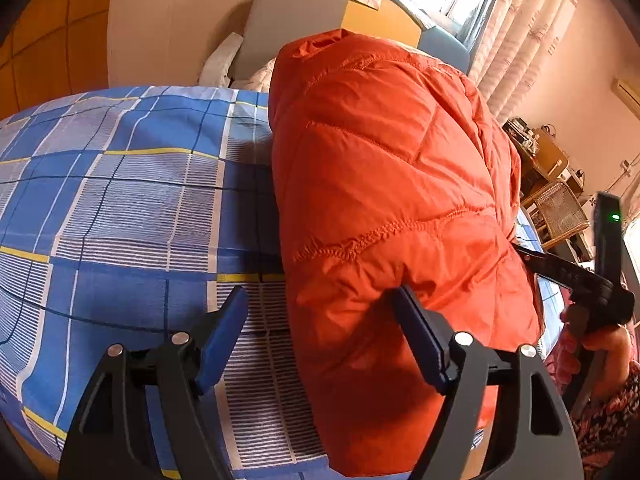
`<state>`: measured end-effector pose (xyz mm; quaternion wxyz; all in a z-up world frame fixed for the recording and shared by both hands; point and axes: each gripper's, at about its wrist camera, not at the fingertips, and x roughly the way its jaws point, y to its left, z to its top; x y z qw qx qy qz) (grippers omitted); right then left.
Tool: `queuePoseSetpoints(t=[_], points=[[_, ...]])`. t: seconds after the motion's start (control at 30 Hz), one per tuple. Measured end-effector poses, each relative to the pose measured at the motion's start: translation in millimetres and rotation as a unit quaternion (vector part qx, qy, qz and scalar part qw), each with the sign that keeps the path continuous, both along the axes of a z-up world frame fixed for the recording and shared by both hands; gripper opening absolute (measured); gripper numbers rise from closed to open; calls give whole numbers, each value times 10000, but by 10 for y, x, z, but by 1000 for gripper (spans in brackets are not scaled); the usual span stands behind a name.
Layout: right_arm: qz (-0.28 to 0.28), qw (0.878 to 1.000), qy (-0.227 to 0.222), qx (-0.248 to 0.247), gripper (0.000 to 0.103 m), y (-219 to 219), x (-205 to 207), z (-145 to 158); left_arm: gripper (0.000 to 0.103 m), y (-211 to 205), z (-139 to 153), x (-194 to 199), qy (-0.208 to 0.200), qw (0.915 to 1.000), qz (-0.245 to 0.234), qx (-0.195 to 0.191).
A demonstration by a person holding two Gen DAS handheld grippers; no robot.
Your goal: Fold large clothes
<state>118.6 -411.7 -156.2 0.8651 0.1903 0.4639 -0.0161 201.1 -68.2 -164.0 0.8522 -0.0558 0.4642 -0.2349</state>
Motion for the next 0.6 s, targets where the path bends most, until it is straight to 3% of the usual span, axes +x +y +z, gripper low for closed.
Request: queuePoseSetpoints(t=[0.13,0.27,0.33,0.4,0.5,0.6], points=[[86,9980,212,587,76,-141,69,-137,76,18,-4,41,166,9998,-74,-108],[216,9948,314,941,76,-213,95,-212,81,-16,-18,114,274,9993,-184,-153],[279,9931,357,1079,76,-216,125,-239,83,-64,-36,153,416,9980,-349,-333],[337,9918,363,1178,76,-216,156,-252,91,-166,-87,163,673,9938,-677,-578],[411,9909,353,1233,76,-220,163,-261,93,-253,-122,134,483,9953,-766,-349],[439,9885,340,1404,76,-253,167,-285,94,-233,-155,176,564,9940,-767,-532]])
